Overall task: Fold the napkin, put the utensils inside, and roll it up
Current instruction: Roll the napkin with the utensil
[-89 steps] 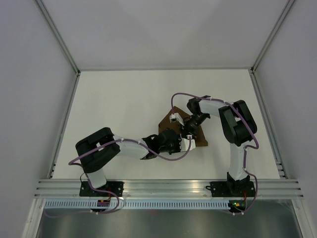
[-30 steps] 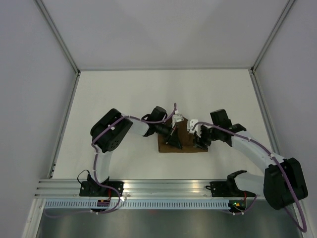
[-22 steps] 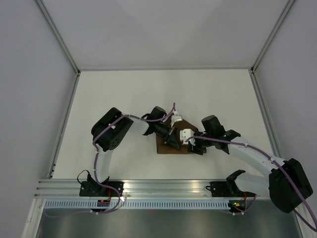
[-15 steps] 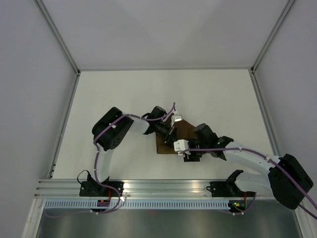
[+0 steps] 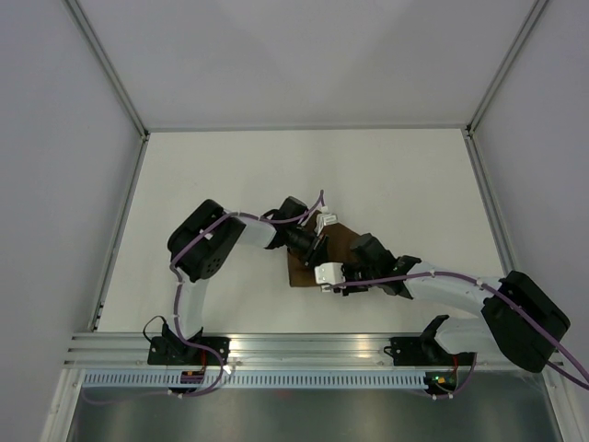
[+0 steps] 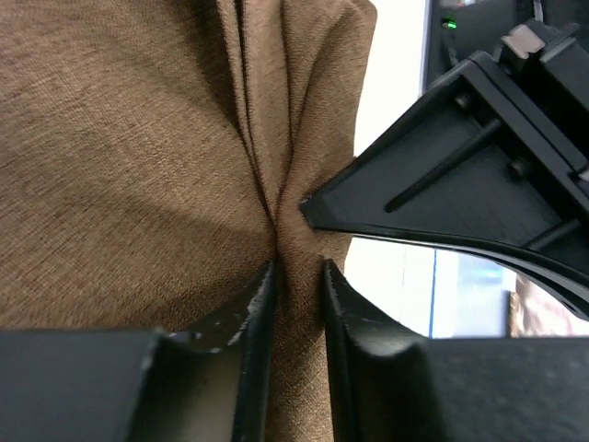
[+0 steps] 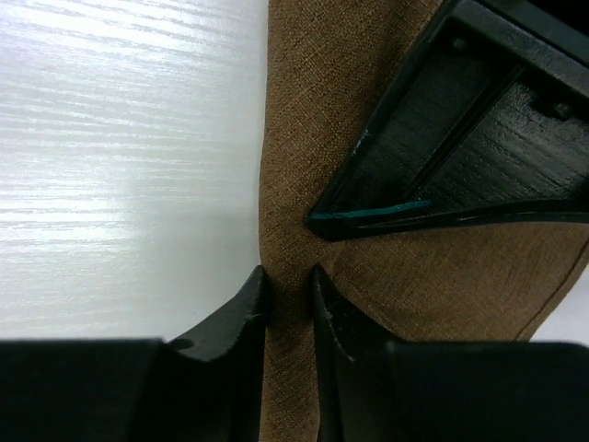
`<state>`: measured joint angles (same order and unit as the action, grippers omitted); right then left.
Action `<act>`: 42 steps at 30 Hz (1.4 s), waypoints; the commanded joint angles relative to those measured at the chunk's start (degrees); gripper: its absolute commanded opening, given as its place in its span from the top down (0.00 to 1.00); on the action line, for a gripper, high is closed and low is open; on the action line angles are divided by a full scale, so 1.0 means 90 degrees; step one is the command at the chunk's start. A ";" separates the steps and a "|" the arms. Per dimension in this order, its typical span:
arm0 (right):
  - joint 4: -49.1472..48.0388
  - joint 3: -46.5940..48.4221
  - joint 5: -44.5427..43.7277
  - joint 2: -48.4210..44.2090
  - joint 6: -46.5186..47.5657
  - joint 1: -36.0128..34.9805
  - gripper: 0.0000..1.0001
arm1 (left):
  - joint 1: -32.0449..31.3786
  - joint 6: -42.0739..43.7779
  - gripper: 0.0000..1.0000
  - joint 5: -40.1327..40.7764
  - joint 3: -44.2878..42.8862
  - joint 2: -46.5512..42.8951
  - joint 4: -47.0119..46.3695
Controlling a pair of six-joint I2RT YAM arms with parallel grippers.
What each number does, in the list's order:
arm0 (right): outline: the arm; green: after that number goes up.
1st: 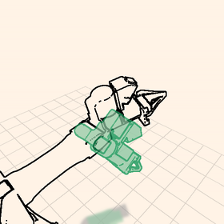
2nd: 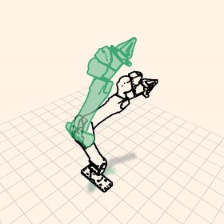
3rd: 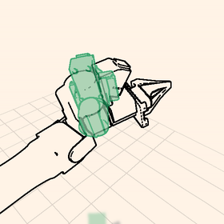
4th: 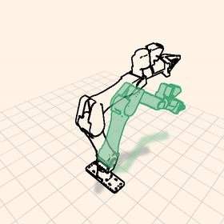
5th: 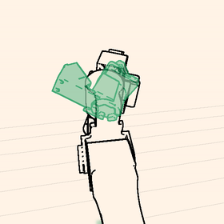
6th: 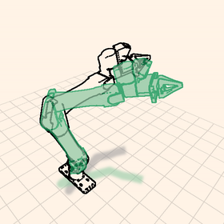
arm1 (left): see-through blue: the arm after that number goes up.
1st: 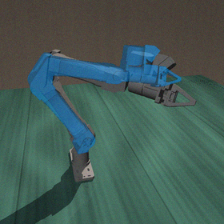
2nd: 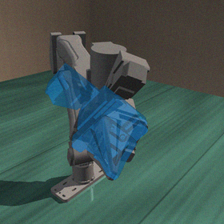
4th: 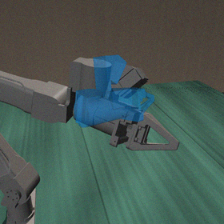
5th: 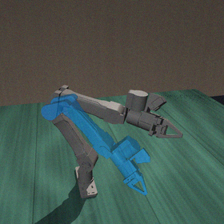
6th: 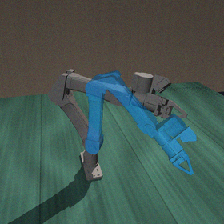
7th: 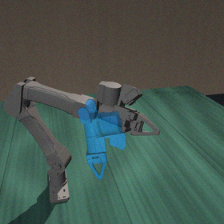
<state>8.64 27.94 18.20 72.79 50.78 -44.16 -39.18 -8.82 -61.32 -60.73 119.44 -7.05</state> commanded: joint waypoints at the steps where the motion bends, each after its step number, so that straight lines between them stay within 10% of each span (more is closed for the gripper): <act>1: 0.0250 -0.0038 -0.0235 0.0222 0.0011 -0.0035 0.75 | 0.0037 0.0160 0.68 0.0934 0.0224 -0.0563 0.0334; 17: 0.1588 0.0751 0.0243 0.1130 -0.0194 0.0024 0.94 | 0.0173 -0.0416 0.65 0.4302 0.2027 -0.3824 -0.1928; 22: 0.1871 0.1035 0.0409 0.1443 -0.0125 0.0209 0.96 | 0.0183 -0.1060 0.35 0.5669 0.3133 -0.5183 -0.3005; 24: 0.1920 0.1153 0.0478 0.1560 -0.0106 0.0317 0.96 | 0.0183 -0.1235 0.51 0.6136 0.3417 -0.5818 -0.3045; 42: 0.4036 0.3114 0.1493 0.3502 0.0812 0.1293 0.97 | 0.0105 -0.1093 0.54 0.6521 0.4580 -0.7520 -0.2724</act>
<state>34.52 56.14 33.82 97.47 53.21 -34.59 -37.76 -22.76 -1.69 -17.56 51.24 -31.57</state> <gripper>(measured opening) 0.232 0.455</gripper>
